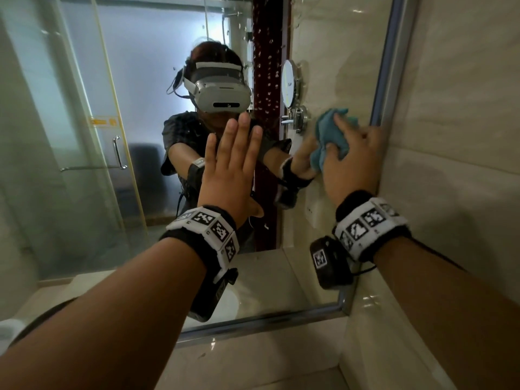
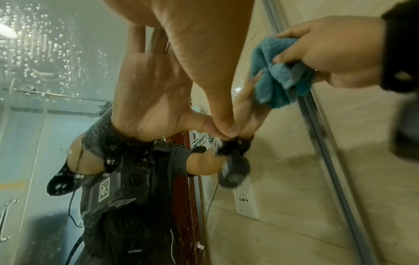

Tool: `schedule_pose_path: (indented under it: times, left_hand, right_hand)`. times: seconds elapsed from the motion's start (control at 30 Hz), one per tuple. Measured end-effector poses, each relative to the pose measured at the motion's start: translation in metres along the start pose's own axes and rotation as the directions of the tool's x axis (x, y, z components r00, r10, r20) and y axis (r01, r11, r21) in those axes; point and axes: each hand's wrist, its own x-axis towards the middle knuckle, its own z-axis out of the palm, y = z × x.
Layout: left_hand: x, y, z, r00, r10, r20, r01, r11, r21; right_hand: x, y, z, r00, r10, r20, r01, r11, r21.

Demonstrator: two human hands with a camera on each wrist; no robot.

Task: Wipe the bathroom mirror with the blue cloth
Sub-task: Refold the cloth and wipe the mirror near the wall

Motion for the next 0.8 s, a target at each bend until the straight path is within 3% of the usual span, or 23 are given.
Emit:
schedule_pose_path:
  times: [0.1,0.13,0.2,0.3,0.37,0.4,0.43,0.5,0.57,0.63,0.8]
  left_hand:
    - [0.0,0.0,-0.001,1.0,-0.01,0.002,0.01,1.0,0.003]
    - [0.0,0.002,-0.002,1.0,-0.017,0.004,0.017,1.0,0.005]
    - [-0.001,0.004,-0.006,1.0,-0.026,0.017,0.026,0.999,0.024]
    - [-0.005,-0.002,-0.017,1.0,0.007,0.004,-0.007,1.0,-0.002]
    - [-0.007,-0.016,-0.029,0.998,0.025,-0.061,-0.023,0.999,0.025]
    - [-0.007,-0.024,-0.034,0.995,0.024,-0.092,-0.02,0.999,0.051]
    - [-0.005,-0.032,-0.038,0.994,0.017,-0.109,-0.01,0.998,0.069]
    - [0.0,-0.046,-0.047,0.994,-0.024,-0.11,0.032,0.997,0.074]
    - [0.011,-0.057,-0.053,0.991,-0.081,-0.102,0.087,0.995,0.056]
    - [0.022,-0.067,-0.057,0.989,-0.124,-0.082,0.126,0.992,0.016]
    - [0.034,-0.078,-0.051,0.99,-0.134,-0.041,0.13,0.988,-0.088]
  right_hand:
    - [-0.047,0.009,0.005,0.948,-0.229,0.22,0.222,0.973,0.058]
    - [-0.051,0.014,0.004,0.931,-0.275,0.242,0.266,0.961,0.069]
    - [-0.033,0.014,0.0,0.956,-0.224,0.19,0.217,0.974,0.058]
    - [0.01,-0.002,-0.007,0.999,0.04,0.016,-0.04,0.999,0.031]
    - [0.009,-0.017,-0.004,0.999,0.027,0.032,-0.025,0.998,-0.059]
    - [-0.002,-0.025,0.001,0.994,-0.058,0.097,0.064,0.996,-0.06]
    - [-0.017,-0.031,0.008,0.966,-0.172,0.191,0.185,0.982,-0.048]
    - [-0.048,-0.041,0.019,0.844,-0.38,0.378,0.419,0.908,-0.023]
    - [-0.053,-0.042,0.023,0.77,-0.468,0.434,0.522,0.853,-0.008]
    - [-0.032,-0.051,0.02,0.755,-0.519,0.402,0.564,0.826,0.008]
    - [0.036,-0.109,0.031,0.835,-0.516,0.193,0.533,0.845,-0.046]
